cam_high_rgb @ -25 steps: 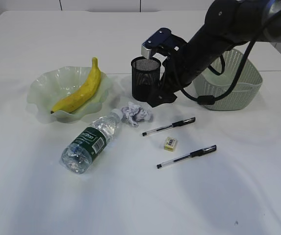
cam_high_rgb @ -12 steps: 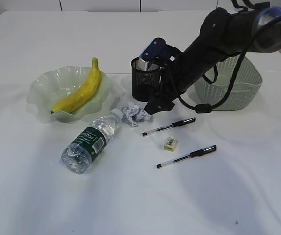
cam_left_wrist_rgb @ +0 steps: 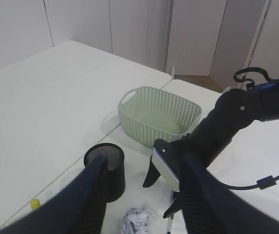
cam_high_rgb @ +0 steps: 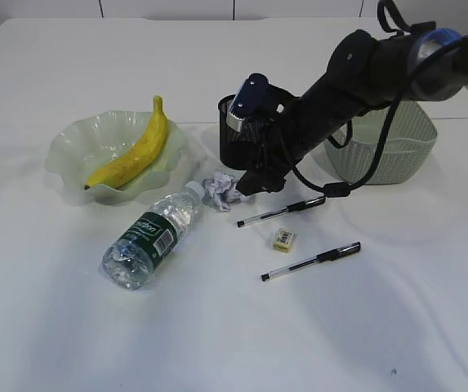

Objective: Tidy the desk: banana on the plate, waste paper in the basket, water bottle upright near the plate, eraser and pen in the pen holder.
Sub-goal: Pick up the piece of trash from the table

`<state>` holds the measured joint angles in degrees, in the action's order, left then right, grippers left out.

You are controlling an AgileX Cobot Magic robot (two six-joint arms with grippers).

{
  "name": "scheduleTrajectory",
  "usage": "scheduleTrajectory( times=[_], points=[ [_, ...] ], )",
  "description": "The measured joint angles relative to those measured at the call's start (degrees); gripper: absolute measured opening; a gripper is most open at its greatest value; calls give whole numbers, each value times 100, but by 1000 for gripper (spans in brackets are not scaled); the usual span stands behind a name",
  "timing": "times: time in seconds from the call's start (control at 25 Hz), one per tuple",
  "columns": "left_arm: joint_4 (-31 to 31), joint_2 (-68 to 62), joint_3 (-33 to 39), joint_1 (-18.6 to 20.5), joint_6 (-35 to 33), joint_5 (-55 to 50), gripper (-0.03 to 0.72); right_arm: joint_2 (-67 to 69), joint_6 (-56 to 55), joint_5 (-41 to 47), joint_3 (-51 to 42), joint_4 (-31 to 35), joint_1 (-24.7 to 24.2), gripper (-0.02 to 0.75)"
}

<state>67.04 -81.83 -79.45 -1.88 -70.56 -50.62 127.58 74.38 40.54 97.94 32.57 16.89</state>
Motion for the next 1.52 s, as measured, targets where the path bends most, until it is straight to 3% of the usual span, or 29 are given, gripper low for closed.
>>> scheduleTrajectory(
  times=[0.6,1.52],
  points=[
    [-235,0,0,0,105,-133,341,351,449,-157,241,470,247,572],
    [-268,0,0,0,294,-402,341,487,546,-418,245,832,251,555]
  ],
)
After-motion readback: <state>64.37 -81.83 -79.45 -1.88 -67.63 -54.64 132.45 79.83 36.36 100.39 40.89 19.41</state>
